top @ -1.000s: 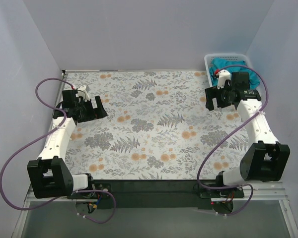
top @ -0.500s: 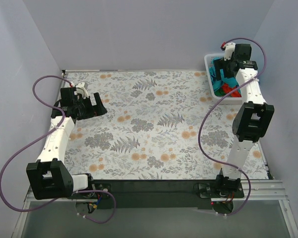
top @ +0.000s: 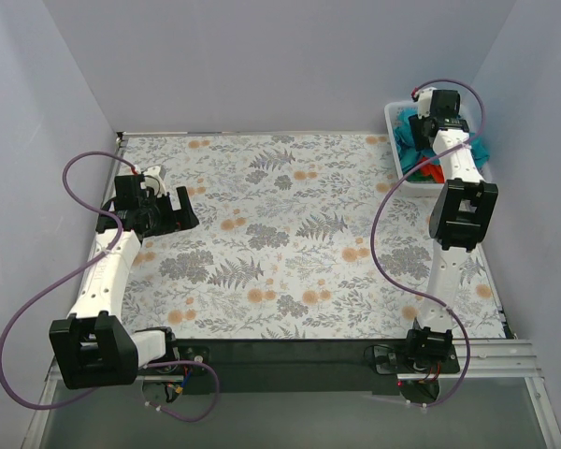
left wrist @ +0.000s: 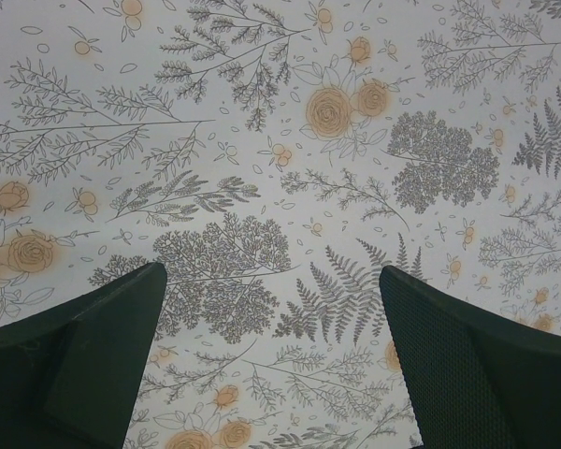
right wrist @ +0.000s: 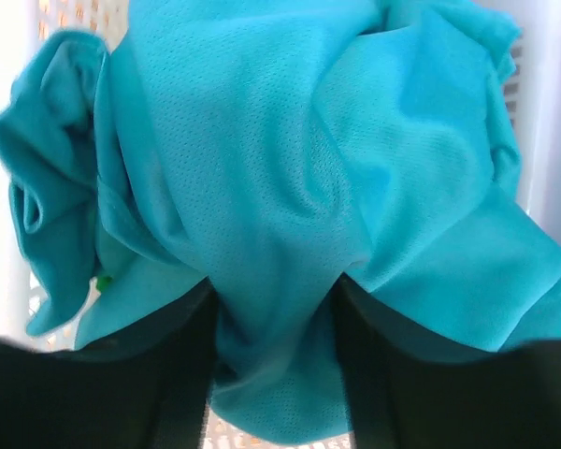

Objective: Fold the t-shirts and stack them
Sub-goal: Grab the tshirt from the pile, then move the tshirt to the center of the board

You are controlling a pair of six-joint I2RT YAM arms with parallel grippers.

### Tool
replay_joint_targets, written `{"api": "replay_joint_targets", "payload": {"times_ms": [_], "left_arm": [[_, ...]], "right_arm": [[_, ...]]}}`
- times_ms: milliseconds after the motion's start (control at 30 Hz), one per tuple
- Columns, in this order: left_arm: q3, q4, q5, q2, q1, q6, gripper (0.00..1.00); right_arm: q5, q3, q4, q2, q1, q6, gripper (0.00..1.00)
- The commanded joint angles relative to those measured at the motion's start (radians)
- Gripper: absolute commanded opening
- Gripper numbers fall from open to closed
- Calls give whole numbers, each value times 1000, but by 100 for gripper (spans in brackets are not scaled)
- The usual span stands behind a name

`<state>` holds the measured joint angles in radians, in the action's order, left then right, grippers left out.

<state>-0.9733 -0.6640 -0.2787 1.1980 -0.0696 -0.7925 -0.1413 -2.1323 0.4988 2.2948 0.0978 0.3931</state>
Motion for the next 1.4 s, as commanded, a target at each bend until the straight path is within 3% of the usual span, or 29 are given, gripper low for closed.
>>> {"api": "replay_joint_targets", "payload": {"times_ms": [0,67,100,200,500,700,1000,1133,1267,1300,1367], "left_arm": [[1,-16,16,-43,-1,18,98],[-2,-13,7,-40,-1,15,98],[-4,-9,1,-38,-1,12,98],[-15,-8,-4,-28,-1,7,98],[-36,4,-23,-38,-1,12,98],[-96,-16,-80,-5,-1,24,98],[-177,-68,-139,23,-1,35,98],[-208,-83,-158,22,-2,24,98],[-226,-82,-192,6,-1,15,98],[-232,-86,-198,5,-2,15,98],[-237,-92,-212,0,-2,24,98]], "right_arm": [[-43,-58,-98,-37,6,6,52],[-40,-58,-111,-61,8,16,42],[-40,-58,-115,-70,8,21,28],[-50,-81,-120,-101,8,39,2],[38,-97,-118,-310,10,38,1],[257,-11,-101,-510,-16,61,1],[434,0,-95,-747,-161,9,1],[535,87,-94,-814,-245,-45,1],[660,378,-94,-883,-334,-71,1],[730,435,-92,-908,-354,-72,19],[788,555,-86,-928,-414,-53,73]]}}
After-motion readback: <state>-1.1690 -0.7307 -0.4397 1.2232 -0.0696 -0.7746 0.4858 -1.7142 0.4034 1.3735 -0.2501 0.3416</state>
